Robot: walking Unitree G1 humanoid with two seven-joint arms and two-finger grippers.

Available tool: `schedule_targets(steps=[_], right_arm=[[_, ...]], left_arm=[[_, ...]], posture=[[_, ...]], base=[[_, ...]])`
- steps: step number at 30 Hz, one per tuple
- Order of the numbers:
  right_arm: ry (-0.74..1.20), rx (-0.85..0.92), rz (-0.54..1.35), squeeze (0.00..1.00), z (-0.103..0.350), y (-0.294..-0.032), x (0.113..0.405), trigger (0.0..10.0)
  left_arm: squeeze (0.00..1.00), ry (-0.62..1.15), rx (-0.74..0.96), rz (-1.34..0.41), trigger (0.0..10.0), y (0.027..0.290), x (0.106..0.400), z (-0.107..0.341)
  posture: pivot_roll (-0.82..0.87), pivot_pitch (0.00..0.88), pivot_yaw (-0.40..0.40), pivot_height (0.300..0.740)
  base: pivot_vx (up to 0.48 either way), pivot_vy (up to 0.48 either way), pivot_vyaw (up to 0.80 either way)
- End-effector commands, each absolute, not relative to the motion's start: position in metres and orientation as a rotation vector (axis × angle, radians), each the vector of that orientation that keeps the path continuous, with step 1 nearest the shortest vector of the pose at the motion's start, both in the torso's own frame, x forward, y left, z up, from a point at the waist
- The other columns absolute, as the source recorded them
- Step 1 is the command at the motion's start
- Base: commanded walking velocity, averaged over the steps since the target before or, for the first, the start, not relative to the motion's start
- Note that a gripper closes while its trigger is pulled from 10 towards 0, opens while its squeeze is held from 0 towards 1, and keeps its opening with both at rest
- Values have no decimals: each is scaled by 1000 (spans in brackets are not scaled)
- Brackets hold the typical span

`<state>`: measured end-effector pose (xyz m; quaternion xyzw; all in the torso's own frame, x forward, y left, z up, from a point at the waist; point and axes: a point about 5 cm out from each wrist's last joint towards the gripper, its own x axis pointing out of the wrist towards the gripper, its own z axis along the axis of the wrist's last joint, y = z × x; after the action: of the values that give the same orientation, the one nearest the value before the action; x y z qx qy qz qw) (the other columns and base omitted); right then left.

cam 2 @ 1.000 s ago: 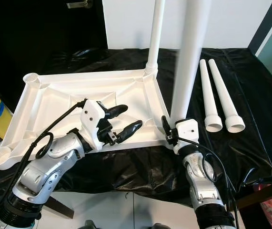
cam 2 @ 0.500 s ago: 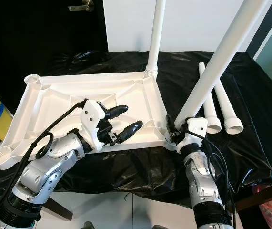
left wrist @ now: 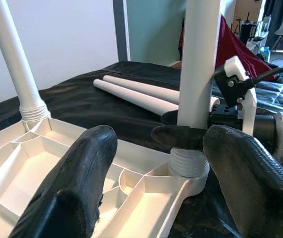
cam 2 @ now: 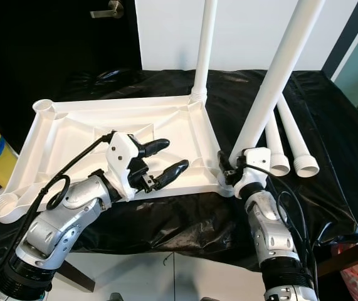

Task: Building children table

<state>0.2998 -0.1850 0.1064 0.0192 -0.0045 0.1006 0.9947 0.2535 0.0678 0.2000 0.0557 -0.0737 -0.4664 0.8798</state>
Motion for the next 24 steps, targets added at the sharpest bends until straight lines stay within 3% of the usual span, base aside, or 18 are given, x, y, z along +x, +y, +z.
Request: schedule_targets(steps=[1,13,16,17,24], right_arm=[[210,31,169,0,66,-196,285,10000],[225,10,159,0,54,-190,274,10000],[208,37,49,0,54,-188,272,10000],[176,74,-91,0,56,-187,269,10000],[149,105,-189,0,61,-186,271,10000]], left_arm=[[0,-148,124,-1075,10000,64,247,200],[0,-145,121,-1070,10000,64,246,199],[0,-146,122,-1068,10000,65,247,199],[0,-147,122,-1069,10000,64,247,200],[0,-148,120,-1072,10000,63,247,200]], posture=[[12,75,-27,740],[10,83,-26,740],[8,85,-25,740],[9,85,-27,740],[9,84,-23,740]], base=[[0,0,0],[0,0,0],[0,0,0],[0,0,0],[0,0,0]])
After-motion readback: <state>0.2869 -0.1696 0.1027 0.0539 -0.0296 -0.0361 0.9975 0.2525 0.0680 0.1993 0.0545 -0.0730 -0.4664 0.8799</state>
